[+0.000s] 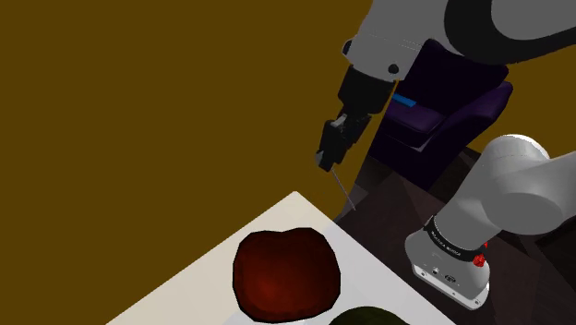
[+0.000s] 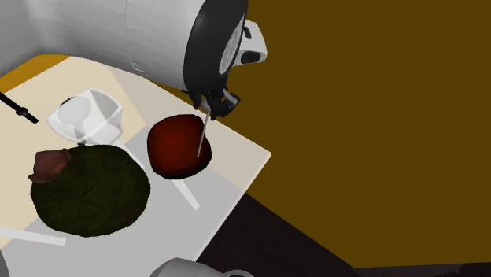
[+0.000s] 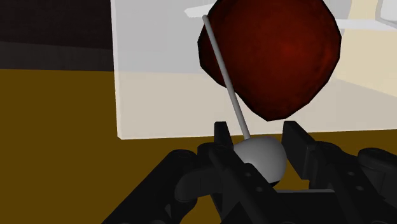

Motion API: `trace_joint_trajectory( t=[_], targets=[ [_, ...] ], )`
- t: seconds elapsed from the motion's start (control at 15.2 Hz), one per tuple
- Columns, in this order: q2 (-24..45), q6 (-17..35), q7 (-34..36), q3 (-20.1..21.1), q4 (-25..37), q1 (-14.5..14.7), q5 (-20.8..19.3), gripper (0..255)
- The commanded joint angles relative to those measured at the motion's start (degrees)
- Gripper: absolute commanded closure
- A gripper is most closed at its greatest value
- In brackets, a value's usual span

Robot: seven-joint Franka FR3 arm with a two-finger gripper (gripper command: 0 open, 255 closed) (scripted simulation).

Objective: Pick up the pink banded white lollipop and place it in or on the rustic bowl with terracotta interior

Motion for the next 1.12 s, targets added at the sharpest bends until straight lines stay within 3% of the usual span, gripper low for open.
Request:
trace_joint_trajectory(
  t=[0.0,0.59,1.06],
  targets=[
    [0.95,-0.18,3.09,2.52,2.15,0.81,1.05,255],
    [6.65,-1.49,16.11,13.12,14.05,1.8,3.03,255],
    [7.11,3.72,15.03,14.95,9.3,2.24,4.64,255]
  ],
)
